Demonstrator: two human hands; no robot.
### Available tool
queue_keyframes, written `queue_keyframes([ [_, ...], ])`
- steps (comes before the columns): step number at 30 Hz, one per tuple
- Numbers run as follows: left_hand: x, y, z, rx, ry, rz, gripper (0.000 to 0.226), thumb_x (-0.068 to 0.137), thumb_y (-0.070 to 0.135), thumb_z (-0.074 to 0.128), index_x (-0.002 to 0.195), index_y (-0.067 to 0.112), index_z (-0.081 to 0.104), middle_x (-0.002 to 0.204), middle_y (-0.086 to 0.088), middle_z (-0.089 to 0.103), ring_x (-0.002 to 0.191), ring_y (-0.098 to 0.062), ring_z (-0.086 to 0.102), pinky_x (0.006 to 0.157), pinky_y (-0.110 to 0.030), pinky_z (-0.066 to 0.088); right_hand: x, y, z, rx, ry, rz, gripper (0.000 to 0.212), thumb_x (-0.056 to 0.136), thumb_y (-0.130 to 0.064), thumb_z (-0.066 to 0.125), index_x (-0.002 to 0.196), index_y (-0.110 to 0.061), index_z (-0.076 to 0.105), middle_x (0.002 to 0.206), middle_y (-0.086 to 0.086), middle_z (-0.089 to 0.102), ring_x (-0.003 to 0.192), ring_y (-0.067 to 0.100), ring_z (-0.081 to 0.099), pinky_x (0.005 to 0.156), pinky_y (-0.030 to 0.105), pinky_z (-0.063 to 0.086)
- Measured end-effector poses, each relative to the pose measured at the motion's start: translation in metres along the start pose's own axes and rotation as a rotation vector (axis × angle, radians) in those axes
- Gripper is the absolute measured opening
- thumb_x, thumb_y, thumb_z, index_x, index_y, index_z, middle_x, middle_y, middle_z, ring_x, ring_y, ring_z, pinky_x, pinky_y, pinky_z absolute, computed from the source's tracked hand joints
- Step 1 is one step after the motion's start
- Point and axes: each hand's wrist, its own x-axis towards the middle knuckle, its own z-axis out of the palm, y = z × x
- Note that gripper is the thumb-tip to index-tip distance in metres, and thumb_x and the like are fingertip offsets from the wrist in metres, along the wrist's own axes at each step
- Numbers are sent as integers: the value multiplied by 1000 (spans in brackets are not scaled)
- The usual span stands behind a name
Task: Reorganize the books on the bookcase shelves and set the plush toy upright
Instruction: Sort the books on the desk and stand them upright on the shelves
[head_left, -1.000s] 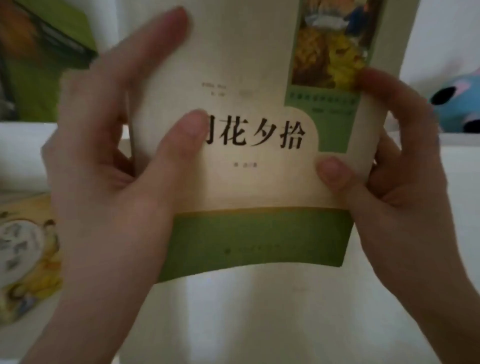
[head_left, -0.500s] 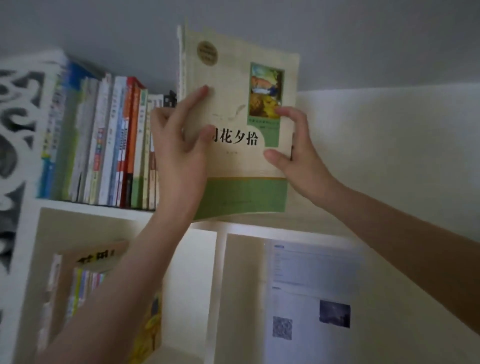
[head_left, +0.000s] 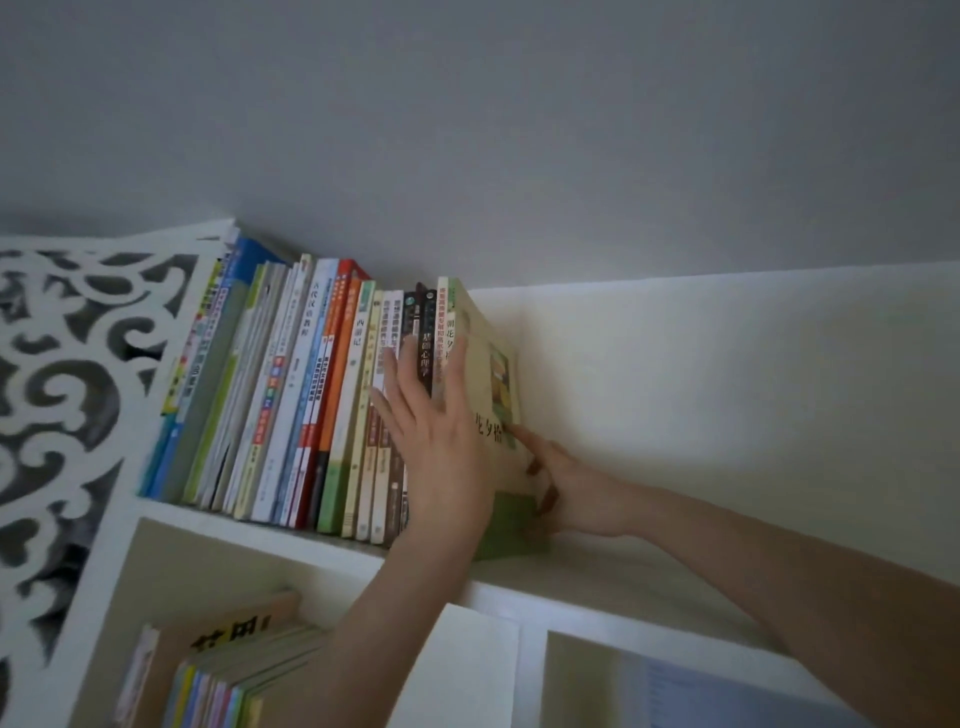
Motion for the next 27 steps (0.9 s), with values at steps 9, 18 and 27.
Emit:
queue_keyframes([
  [9, 5, -9, 1, 200, -180, 6, 89, 93, 18, 48, 146, 15, -24, 154, -15, -26, 142, -30, -22, 118, -51, 0, -7, 4, 3, 324, 48, 29, 105, 80, 2, 71, 151, -20, -3, 118, -1, 34, 108, 16, 40, 58, 0, 42],
  [18, -21, 16, -19, 58, -150, 235, 64, 90, 9, 51, 148, 18, 24, 158, -9, 12, 146, -24, -5, 118, -38, -2, -19, -4, 0, 372, 15, 149, 109, 81, -13, 73, 149, -31, -10, 130, -1, 44, 117, 24, 49, 78, 26, 51],
  [27, -69, 90, -55, -621, -443, 53, 27, 94, 16, 52, 110, 32, 67, 104, 23, 65, 97, 6, 58, 82, -3, 42, -106, -2, -42, 245, 201, 277, 87, 82, -18, 72, 148, -22, 17, 136, 6, 43, 102, 23, 61, 84, 37, 52],
])
